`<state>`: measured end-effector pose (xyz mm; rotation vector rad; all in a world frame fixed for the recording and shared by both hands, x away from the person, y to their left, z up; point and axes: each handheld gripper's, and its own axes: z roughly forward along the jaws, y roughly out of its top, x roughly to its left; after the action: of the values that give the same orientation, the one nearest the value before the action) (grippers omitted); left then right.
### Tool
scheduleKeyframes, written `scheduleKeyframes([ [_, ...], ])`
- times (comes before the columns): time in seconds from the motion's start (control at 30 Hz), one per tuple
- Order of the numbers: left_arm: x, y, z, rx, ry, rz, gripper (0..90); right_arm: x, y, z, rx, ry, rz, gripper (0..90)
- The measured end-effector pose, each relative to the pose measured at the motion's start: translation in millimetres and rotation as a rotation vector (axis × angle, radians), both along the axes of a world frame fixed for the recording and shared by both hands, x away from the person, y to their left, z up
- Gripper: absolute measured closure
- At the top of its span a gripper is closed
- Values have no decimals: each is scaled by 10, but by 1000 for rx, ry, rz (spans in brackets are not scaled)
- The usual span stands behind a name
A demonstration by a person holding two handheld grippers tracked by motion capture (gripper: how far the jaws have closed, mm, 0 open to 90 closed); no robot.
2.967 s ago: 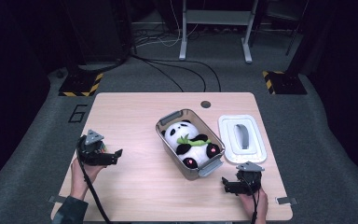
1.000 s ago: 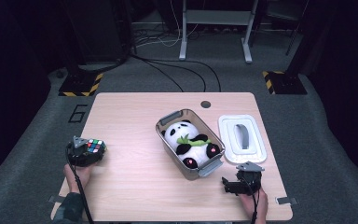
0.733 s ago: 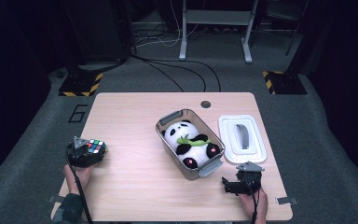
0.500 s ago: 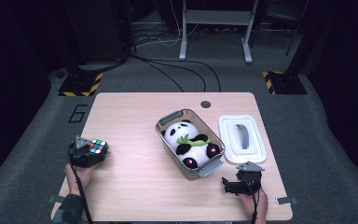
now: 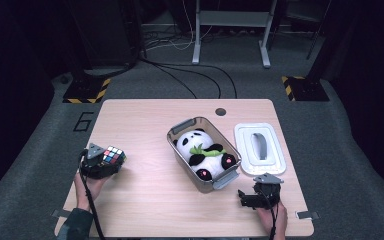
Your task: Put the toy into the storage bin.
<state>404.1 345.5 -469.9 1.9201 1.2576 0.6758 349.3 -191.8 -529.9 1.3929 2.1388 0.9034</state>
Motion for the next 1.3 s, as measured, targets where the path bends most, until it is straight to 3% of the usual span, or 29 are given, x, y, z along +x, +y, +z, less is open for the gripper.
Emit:
scheduleKeyframes([
  [0.53,-75,-325,254,48,-19,-129,340,3,0,-1,0,-2,0,14],
  [1.3,-140,-677,519,63,-45,-244,341,2,0,-1,-1,-2,-1,14],
])
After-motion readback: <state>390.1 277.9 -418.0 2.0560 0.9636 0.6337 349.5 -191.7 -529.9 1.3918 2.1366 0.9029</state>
